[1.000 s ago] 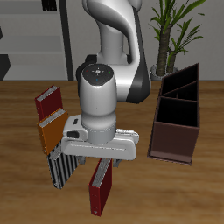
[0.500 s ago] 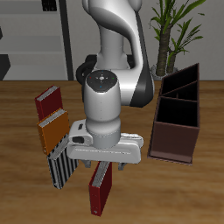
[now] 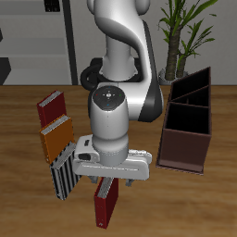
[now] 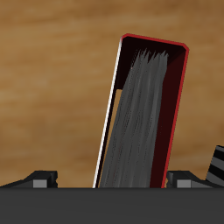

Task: Place the left red book into the left desk caddy's back compartment

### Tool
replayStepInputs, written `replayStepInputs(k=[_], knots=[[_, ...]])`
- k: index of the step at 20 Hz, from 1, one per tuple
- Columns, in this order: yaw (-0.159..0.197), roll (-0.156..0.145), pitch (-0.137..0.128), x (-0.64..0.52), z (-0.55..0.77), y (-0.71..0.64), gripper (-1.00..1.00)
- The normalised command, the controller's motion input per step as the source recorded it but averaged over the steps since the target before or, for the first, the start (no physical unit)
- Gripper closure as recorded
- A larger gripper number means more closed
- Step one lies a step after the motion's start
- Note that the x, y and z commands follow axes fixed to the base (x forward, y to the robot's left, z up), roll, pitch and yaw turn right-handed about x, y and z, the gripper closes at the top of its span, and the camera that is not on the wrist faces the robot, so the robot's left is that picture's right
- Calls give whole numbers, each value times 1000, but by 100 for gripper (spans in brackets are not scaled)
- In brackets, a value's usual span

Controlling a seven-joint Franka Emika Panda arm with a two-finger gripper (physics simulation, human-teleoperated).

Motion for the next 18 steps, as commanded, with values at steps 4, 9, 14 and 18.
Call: replayStepInputs(k=[4,9,14,18], knots=[[-16,1,33,25,-246,36,100],[-8,-5,6,29,-43,-10,100],[-9,-22,-34,-84,265,-33,100],[-13,-28,-51,-145,380,-29,100]])
